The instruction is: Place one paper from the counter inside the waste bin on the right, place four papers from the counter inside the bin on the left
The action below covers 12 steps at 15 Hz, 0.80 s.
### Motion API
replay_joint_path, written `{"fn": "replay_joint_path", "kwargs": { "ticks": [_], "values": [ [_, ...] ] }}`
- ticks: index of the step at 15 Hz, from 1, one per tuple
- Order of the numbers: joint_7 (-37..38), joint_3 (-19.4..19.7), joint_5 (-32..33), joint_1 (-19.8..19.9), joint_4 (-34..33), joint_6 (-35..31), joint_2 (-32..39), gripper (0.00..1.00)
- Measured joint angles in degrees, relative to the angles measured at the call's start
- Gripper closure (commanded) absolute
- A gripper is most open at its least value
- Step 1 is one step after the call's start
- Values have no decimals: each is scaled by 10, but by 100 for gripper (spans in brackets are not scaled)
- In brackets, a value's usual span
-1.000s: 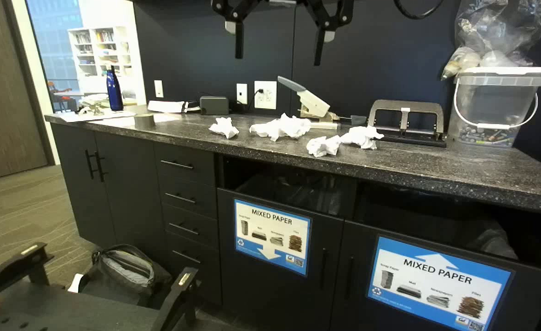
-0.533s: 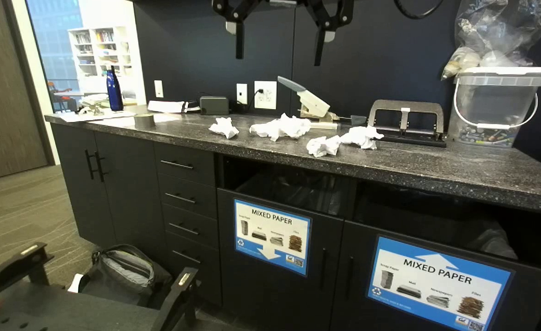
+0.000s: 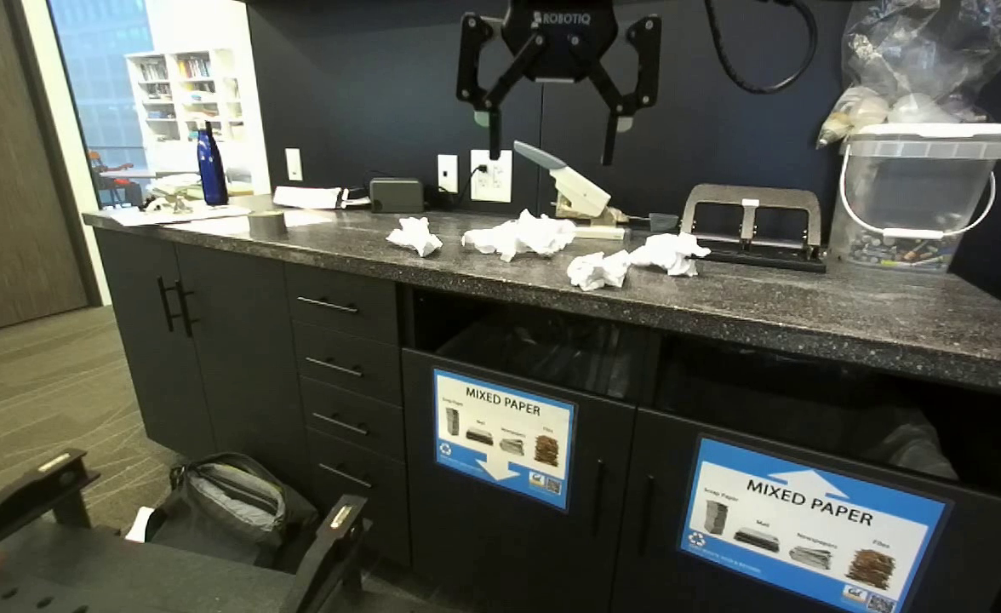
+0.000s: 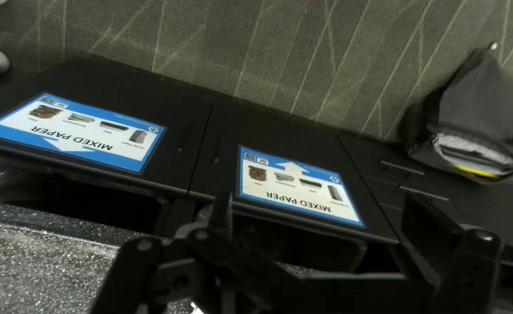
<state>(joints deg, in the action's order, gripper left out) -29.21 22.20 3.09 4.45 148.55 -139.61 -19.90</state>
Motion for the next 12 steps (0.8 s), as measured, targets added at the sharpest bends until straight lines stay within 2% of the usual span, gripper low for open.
{"fn": "replay_joint_path", "kwargs": {
  "ticks": [3, 7, 12],
  "values": [
    [46, -12, -87, -23, -53, -67, 107, 0],
    [76, -59, -187, -19, -152, -101, 245, 0],
    [120, -107, -187, 23, -285, -110, 365, 0]
  ]
}}
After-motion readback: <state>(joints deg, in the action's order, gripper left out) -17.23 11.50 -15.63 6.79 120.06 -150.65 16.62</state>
